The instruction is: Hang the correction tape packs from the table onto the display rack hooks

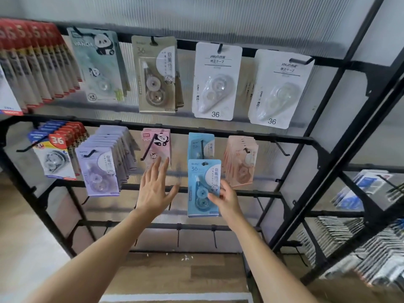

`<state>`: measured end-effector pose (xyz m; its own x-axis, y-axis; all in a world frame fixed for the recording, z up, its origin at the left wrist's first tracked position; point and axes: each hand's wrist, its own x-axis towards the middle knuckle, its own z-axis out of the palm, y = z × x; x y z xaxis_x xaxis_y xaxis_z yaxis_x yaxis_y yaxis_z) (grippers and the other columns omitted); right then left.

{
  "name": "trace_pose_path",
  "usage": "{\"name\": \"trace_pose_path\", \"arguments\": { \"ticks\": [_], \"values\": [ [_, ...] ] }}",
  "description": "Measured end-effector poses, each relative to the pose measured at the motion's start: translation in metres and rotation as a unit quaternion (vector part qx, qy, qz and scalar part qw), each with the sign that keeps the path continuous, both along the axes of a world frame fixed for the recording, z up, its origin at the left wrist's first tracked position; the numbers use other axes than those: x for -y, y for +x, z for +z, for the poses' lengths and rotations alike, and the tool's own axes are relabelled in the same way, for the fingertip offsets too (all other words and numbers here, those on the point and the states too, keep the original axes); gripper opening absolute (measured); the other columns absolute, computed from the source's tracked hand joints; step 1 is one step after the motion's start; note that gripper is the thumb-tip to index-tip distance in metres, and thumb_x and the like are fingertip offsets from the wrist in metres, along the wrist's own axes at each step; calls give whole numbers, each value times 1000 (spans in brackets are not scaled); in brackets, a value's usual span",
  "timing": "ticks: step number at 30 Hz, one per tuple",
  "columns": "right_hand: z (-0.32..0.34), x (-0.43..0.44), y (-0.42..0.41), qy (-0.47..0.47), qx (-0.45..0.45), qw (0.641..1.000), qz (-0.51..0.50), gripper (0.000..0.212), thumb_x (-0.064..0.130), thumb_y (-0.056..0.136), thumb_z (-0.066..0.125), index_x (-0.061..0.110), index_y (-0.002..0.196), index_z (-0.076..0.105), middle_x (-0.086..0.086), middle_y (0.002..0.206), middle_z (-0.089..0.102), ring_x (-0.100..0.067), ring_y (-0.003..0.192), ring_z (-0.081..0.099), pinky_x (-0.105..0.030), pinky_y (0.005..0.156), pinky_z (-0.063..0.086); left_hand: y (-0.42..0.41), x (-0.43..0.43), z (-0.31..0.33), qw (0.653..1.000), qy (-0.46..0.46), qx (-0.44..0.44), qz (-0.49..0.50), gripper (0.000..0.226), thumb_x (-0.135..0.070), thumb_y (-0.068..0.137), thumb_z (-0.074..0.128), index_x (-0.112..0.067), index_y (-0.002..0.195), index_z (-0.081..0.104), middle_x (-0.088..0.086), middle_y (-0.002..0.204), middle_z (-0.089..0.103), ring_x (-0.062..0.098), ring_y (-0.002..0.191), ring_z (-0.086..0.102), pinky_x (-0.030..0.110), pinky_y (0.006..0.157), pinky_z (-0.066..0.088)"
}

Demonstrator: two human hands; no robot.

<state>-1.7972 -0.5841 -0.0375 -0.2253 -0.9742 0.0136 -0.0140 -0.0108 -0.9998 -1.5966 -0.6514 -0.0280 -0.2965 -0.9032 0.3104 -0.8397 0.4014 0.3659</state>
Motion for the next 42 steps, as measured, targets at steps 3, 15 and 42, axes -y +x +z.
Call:
{"name": "trace_pose_path", "arguments": {
  "ticks": [3,15,42],
  "values": [
    [6,14,-3,10,-31,999,-11,37,-2,89,62,20,116,52,-6,114,64,-14,99,63,-24,77,56,-4,0,0,1000,6,5,5,94,-74,73,10,-25,152,-4,5,161,-4,26,148,3,40,118,3],
    [25,90,-9,111,-194,973,-53,39,9,88,67,4,123,53,-11,127,60,-26,114,58,-26,79,46,-13,13,10,998,46,26,21,79,-55,95,40,-26,153,-5,4,161,-6,26,147,3,43,119,5],
    [-15,25,-8,64,-544,836,-11,67,42,92,56,12,145,30,-12,140,45,-29,127,45,-45,102,42,-6,-53,-17,995,84,10,60,77,-47,94,49,-22,154,9,7,161,6,31,144,17,46,114,19]
  ]
}}
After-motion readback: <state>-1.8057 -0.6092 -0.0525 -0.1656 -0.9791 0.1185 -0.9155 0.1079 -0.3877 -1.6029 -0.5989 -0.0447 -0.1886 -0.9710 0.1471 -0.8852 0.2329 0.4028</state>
